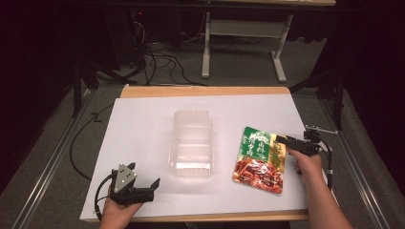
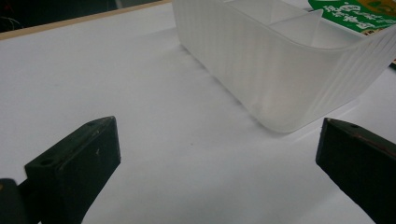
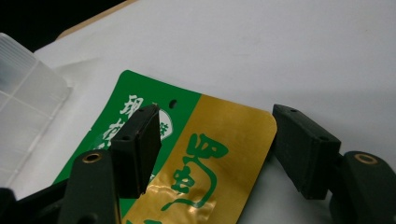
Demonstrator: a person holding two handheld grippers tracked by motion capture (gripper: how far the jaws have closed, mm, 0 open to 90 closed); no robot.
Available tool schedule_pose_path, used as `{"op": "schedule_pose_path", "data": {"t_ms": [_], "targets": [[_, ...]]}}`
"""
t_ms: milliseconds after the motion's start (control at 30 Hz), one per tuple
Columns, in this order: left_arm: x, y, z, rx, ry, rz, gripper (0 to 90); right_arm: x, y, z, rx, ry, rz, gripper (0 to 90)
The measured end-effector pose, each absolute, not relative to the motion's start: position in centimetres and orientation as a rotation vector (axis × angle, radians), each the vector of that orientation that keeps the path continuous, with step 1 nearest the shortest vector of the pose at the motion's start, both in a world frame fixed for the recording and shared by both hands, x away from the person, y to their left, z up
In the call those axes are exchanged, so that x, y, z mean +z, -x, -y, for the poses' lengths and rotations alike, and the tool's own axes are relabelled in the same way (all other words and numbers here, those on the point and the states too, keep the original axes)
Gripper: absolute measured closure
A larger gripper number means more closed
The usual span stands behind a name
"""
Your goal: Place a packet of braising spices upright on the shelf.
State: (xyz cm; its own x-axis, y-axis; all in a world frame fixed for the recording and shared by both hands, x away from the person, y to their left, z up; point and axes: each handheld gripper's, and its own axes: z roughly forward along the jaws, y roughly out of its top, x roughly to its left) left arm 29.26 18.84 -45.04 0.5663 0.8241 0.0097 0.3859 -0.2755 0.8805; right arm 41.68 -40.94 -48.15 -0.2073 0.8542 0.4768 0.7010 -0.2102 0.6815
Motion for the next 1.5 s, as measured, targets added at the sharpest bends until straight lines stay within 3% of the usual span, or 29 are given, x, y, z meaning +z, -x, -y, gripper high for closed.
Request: {"op": "schedule_pose_path", "data": {"t_ms": [467, 967, 1067, 1133, 1300, 1433, 1500], "targets": [[-45.0, -29.1, -18.6, 0.606, -1.873, -0.960, 0.4, -47.2, -40.4, 39.9, 1.525, -1.752, -1.894, 36.5], [-45.1, -29.1, -18.3, 0.601, -1.895, -0.927, 0.6, -48.2, -40.7, 39.6, 1.373, -1.801, -1.963, 34.4], [-45.0, -29.1, -18.3, 0.600, -1.891, -0.921, 0.6, -48.2, -40.6, 39.7, 1.403, -1.797, -1.973, 38.4], [-45.0, -29.1, -18.4, 0.598, -1.892, -0.915, 0.6, -48.1, -40.1, 40.1, 1.468, -1.771, -1.964, 48.4], [-45.0, -29.2, -18.3, 0.592, -1.899, -0.905, 0.7, -48.1, -39.9, 40.2, 1.452, -1.749, -1.974, 55.1], [-45.1, -29.1, -18.2, 0.593, -1.905, -0.901, 0.7, -48.1, -40.0, 40.0, 1.420, -1.753, -1.974, 52.8], [-45.1, -29.1, -18.1, 0.592, -1.910, -0.896, 0.8, -48.2, -40.2, 39.5, 1.341, -1.749, -1.991, 43.8]]}}
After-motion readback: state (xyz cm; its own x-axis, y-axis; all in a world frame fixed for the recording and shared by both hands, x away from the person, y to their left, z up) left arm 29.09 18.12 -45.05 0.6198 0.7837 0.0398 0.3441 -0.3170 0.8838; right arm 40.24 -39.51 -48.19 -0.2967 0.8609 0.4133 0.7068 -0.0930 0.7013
